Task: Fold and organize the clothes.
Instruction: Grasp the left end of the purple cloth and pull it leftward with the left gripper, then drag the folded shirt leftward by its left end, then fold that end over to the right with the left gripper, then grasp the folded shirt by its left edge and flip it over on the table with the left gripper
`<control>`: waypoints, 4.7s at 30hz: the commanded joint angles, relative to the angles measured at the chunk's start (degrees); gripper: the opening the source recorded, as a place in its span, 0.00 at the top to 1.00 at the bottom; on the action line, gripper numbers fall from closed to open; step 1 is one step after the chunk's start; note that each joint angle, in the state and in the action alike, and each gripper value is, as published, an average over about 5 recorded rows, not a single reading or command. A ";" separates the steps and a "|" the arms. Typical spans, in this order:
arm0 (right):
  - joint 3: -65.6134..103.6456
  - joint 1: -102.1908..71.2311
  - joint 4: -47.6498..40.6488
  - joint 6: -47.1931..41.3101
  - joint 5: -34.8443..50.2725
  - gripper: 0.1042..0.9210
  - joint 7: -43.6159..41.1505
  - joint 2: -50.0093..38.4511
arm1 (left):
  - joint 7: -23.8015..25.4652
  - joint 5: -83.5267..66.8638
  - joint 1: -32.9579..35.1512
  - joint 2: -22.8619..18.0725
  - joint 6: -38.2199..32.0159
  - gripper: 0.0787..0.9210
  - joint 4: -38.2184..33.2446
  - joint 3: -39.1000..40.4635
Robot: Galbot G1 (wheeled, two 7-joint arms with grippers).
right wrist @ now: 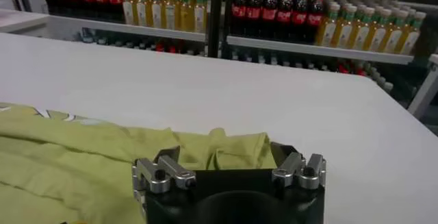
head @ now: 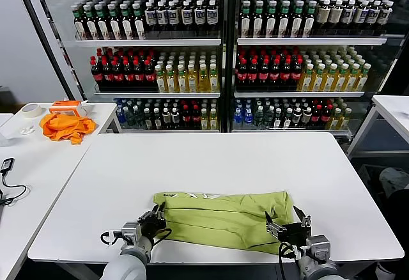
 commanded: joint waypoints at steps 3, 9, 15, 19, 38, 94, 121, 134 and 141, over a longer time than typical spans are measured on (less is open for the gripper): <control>0.64 0.14 -0.02 0.26 -0.45 0.12 -0.22 -0.20 | 2.02 10.77 -0.02 1.45 0.38 0.98 -1.92 -3.02; 1.06 0.51 -0.44 0.45 -0.44 0.12 -0.31 -0.67 | 3.27 17.37 1.76 6.46 4.16 0.98 -5.59 -13.44; 0.36 2.07 -1.24 0.58 -0.42 0.12 -0.50 -0.55 | 4.00 20.00 6.63 11.66 7.10 0.98 -4.75 -25.87; 0.19 3.14 -1.69 0.81 -0.34 0.12 -0.69 -0.76 | 4.67 21.07 11.11 15.23 7.61 0.98 -3.92 -34.23; 3.49 1.25 -0.51 1.24 -0.59 0.12 -0.93 -1.48 | 8.91 -4.96 6.62 12.86 12.72 0.98 -17.89 -18.06; 0.77 4.89 -4.10 2.11 -1.83 0.12 -1.29 -1.20 | 10.55 8.70 4.80 7.58 9.89 0.16 -1.20 -19.20; -1.17 6.97 -6.49 3.98 -2.47 0.12 -0.55 -0.30 | 9.68 0.78 4.33 4.25 9.63 0.44 1.10 -14.22; -0.62 7.52 -6.72 3.88 -2.32 0.12 -0.65 -0.62 | 8.86 1.59 4.42 6.86 10.58 0.87 -3.65 -19.30; -0.60 7.53 -6.60 4.01 -2.33 0.12 -0.74 -0.51 | 11.69 -0.22 8.36 18.90 12.30 0.97 -6.39 -38.59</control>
